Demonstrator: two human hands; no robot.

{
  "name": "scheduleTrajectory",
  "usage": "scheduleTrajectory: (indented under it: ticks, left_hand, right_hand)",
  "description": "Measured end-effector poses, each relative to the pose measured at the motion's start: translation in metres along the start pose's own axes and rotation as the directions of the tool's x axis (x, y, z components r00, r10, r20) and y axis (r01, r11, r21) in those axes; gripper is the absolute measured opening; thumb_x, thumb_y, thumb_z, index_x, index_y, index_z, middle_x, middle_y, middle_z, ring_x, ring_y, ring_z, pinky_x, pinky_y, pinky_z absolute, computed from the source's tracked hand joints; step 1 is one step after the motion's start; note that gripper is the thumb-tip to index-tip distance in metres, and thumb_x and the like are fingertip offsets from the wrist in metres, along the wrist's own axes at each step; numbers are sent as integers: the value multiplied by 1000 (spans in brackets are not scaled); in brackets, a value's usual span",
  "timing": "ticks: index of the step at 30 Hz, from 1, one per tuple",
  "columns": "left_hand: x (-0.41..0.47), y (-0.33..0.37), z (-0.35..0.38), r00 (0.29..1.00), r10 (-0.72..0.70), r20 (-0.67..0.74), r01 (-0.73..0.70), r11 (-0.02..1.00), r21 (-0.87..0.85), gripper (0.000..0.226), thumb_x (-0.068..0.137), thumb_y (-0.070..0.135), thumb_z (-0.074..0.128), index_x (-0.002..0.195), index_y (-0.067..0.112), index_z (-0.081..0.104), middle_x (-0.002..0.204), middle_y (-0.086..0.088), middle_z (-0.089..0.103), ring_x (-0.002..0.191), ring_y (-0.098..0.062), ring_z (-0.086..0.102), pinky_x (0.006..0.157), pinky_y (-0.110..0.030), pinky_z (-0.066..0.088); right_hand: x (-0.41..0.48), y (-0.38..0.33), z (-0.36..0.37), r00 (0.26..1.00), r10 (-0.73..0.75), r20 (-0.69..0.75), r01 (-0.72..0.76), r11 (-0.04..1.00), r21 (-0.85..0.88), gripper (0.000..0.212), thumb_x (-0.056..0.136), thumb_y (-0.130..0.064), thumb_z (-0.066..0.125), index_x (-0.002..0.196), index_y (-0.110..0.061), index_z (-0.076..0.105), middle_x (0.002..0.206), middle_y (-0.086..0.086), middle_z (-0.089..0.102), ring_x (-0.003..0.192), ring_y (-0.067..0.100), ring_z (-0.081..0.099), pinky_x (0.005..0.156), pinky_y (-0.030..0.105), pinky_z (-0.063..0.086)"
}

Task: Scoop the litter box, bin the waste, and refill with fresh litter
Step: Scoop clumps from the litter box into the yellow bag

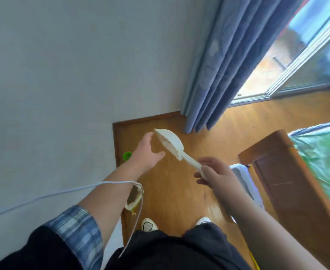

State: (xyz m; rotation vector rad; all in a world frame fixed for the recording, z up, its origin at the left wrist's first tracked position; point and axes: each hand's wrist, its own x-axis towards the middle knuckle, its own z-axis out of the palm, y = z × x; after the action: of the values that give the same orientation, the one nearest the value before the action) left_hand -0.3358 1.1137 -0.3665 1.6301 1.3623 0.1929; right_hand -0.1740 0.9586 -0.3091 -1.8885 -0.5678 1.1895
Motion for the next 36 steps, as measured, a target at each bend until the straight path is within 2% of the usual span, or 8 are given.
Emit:
scheduleTrajectory:
  ticks: [6, 9, 11, 15, 19, 23, 31, 36]
  left_hand:
    - [-3, 77, 34, 988, 129, 83, -121, 988, -92, 55, 89, 27, 71, 133, 29, 39, 136, 5, 54, 123, -14, 53, 102, -33, 45]
    - [-8, 113, 69, 964, 235, 124, -229, 971, -65, 34, 95, 30, 63, 126, 28, 52, 117, 9, 64, 109, -9, 62, 85, -21, 49]
    - [-15, 138, 96, 951, 284, 120, -279, 959, -54, 17, 99, 29, 56, 115, 27, 57, 103, 14, 65, 94, 0, 62, 72, -11, 44]
    - [-24, 181, 162, 918, 329, 220, -327, 944, -45, 15, 100, 30, 54, 112, 25, 62, 101, 11, 69, 93, -4, 65, 75, -18, 50]
    - [-26, 211, 226, 898, 332, 290, -340, 940, -24, 13, 99, 30, 55, 106, 23, 64, 98, 7, 71, 90, -8, 68, 73, -22, 53]
    - [-22, 231, 269, 879, 316, 356, -342, 940, 11, 16, 99, 25, 56, 110, 17, 64, 102, 1, 72, 92, -13, 70, 76, -28, 57]
    - [46, 255, 306, 819, 291, 494, -425, 887, 182, 28, 99, 30, 54, 125, 19, 55, 111, 1, 67, 94, -12, 67, 82, -33, 58]
    - [113, 255, 314, 778, 261, 572, -530, 762, 373, 40, 99, 32, 53, 137, 28, 42, 119, 5, 61, 82, -5, 63, 66, -20, 56]
  right_hand:
    - [-31, 8, -92, 999, 27, 23, -30, 988, 154, 34, 97, -3, 43, 107, -16, 73, 100, 13, 71, 91, 29, 70, 78, 33, 59]
    - [-38, 21, -142, 999, 14, 35, -20, 984, 178, 37, 96, -3, 42, 107, -16, 75, 95, 12, 73, 91, 27, 71, 82, 39, 59]
    - [-43, 30, -175, 1000, 9, 17, -11, 996, 91, 38, 96, -5, 40, 109, -19, 73, 98, 13, 74, 90, 24, 72, 83, 41, 60]
    - [-50, 53, -242, 996, -60, -67, 39, 961, -274, 30, 99, -18, 43, 109, -31, 68, 98, -4, 73, 81, 10, 72, 80, 37, 60]
    - [-51, 75, -300, 987, -119, -110, 12, 730, -683, 24, 97, -41, 50, 119, -38, 57, 106, -12, 69, 94, 10, 64, 81, 33, 53]
    - [-42, 87, -328, 976, -160, -149, -30, 578, -816, 31, 93, -49, 51, 122, -40, 48, 104, -10, 66, 94, 17, 63, 74, 36, 53]
    - [8, 103, -325, 946, -123, -299, -174, 586, -791, 20, 97, -45, 41, 110, -33, 50, 99, -6, 59, 92, 24, 64, 64, 33, 45]
    - [44, 115, -312, 862, 85, -499, -431, 642, -635, 20, 96, -42, 39, 101, -27, 51, 98, -3, 63, 95, 26, 65, 63, 33, 41]
